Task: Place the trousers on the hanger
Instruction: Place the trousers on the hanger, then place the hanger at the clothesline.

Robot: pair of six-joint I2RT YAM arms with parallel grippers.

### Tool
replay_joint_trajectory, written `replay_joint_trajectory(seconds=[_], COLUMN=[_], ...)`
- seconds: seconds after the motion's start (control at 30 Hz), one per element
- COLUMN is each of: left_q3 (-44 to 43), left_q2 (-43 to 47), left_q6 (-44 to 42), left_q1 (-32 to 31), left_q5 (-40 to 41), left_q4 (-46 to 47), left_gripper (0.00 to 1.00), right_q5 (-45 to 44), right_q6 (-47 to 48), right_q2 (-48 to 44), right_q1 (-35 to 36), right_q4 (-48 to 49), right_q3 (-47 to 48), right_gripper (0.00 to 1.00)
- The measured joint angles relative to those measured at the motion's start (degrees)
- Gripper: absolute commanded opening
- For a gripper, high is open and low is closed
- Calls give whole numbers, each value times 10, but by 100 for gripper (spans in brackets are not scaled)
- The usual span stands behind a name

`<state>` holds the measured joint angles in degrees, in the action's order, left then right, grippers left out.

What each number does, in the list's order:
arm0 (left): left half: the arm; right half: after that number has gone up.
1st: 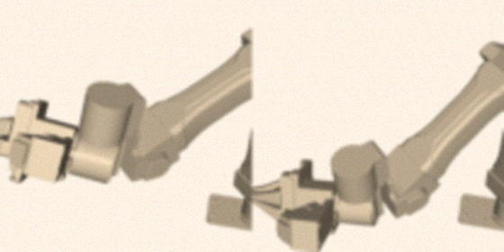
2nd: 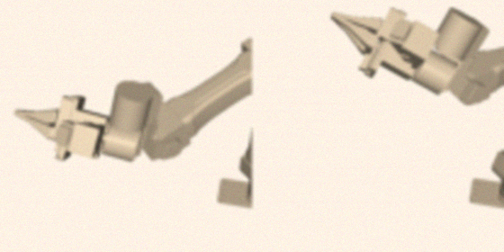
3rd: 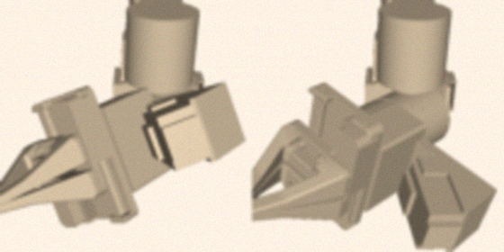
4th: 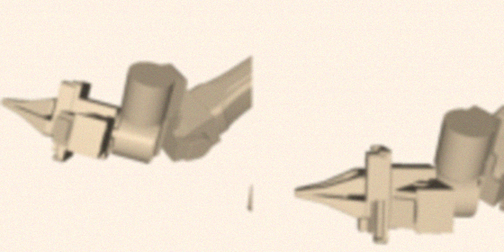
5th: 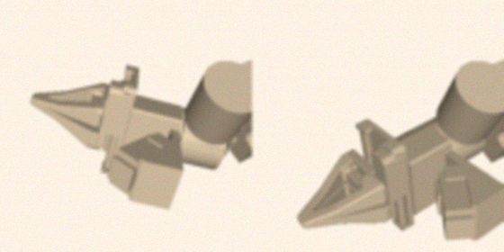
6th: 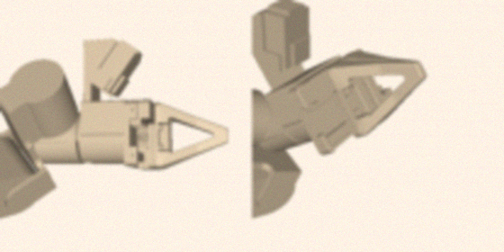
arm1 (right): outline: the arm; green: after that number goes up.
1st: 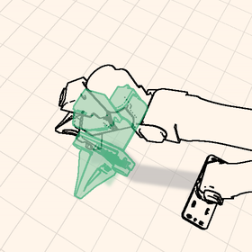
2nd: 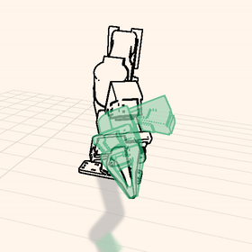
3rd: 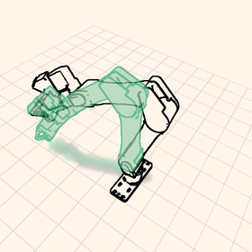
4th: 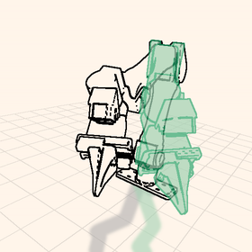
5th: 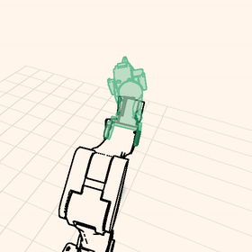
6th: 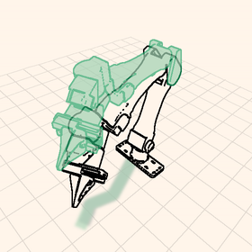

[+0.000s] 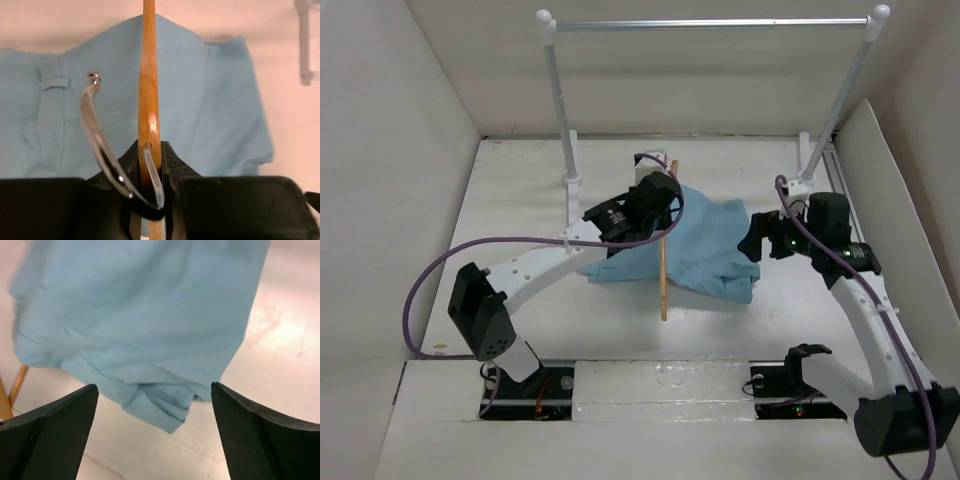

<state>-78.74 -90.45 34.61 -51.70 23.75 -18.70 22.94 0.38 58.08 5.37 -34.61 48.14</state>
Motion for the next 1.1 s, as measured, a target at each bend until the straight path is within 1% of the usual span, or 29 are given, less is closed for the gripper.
replay_joint_trajectory(seconds=[0.13,0.27,0.4,0.53,0.6,0.7,0.87,0.9,0.93,0.97,1.0,1.03,1.07,1.1], left_q3=[-92,-191,-285,-389,-404,-402,-389,-388,-384,-382,-379,-377,-374,-372], left_q2=[17,18,4,-37,-46,-50,-50,-50,-50,-50,-50,-50,-50,-50], left_q6=[-16,-21,-28,-35,-36,-37,-37,-37,-36,-37,-37,-37,-37,-37], left_q1=[0,8,14,16,16,16,16,16,16,16,15,14,14,14], left_q5=[-9,-39,-65,-82,-88,-93,-103,-106,-110,-114,-116,-117,-118,-117], left_q4=[-61,-95,-140,-190,-196,-208,-230,-232,-232,-233,-235,-236,-237,-238], left_gripper=[0,0,0,0,0,0,0,0,0,0,0,0,0,0], right_q5=[10,40,61,57,49,29,-10,-16,-22,-28,-32,-38,-42,-47], right_q6=[-7,-35,-105,-183,-210,-233,-245,-247,-250,-254,-258,-261,-265,-291], right_q2=[-70,-92,-95,-78,-61,-22,26,31,35,39,43,46,49,52], right_q1=[15,62,160,265,304,347,379,382,384,385,386,389,390,393], right_q4=[-33,-39,8,107,152,199,231,238,245,255,268,280,291,294], right_q3=[104,176,184,166,159,156,146,139,132,123,114,106,98,94], right_gripper=[98,98,100,100,100,100,95,91,83,79,73,43,31,23])
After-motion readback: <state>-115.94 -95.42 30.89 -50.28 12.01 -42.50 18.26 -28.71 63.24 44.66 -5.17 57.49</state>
